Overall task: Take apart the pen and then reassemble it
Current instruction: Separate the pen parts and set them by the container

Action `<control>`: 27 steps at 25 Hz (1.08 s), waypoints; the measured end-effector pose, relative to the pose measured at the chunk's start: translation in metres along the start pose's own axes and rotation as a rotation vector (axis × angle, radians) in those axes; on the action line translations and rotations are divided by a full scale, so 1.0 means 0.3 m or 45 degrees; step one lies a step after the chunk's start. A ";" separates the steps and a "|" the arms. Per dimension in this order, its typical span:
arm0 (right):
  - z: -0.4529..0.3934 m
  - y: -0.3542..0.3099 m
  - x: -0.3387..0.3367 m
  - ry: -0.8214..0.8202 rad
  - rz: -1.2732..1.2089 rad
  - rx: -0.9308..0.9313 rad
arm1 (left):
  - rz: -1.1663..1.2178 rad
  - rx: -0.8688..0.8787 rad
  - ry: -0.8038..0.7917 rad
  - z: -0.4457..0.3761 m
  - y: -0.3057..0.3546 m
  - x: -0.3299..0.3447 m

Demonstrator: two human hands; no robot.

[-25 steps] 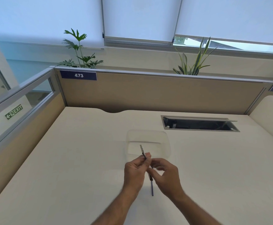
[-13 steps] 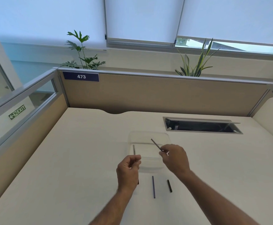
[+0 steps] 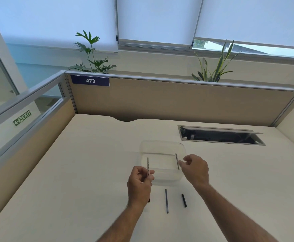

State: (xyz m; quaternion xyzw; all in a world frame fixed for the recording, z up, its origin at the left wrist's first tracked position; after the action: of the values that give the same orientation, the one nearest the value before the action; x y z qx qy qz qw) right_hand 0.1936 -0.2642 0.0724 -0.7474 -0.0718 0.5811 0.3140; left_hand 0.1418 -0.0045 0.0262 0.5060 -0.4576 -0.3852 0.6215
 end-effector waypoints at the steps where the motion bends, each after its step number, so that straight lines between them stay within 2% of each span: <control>1: 0.013 -0.003 -0.002 0.003 -0.007 -0.022 | 0.011 -0.008 0.012 0.001 0.000 -0.001; 8: 0.159 0.001 0.094 -0.186 0.081 -0.157 | 0.006 -0.025 0.029 -0.005 -0.013 -0.003; 13: 0.262 0.075 0.240 -0.574 0.271 -0.038 | -0.016 -0.009 0.012 -0.005 -0.022 0.000; 16: 0.306 0.110 0.276 -0.693 0.343 0.089 | -0.002 -0.018 0.006 -0.006 -0.028 0.007; 20: 0.318 0.121 0.296 -0.828 0.253 0.193 | 0.016 -0.039 -0.003 -0.008 -0.036 0.012; 24: 0.323 0.133 0.304 -0.884 0.178 0.287 | 0.005 -0.042 -0.016 -0.008 -0.040 0.016; 27: 0.319 0.120 0.285 -0.822 0.309 0.205 | -0.024 -0.041 -0.029 -0.007 -0.045 0.013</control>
State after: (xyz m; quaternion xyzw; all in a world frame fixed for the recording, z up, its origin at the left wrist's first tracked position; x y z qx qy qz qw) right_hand 0.1238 -0.2153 -0.0301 -0.5013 -0.0318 0.8242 0.2617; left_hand 0.1448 -0.0101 0.0135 0.4957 -0.4535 -0.4043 0.6206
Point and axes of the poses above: each hand's wrist, its own z-axis away from the middle knuckle, its own x-axis out of the palm, y = z × x, the point moved 10 cm from there along -z, towards the middle knuckle, and after that the axes turned 8 degrees about z, right-handed, at the moved point
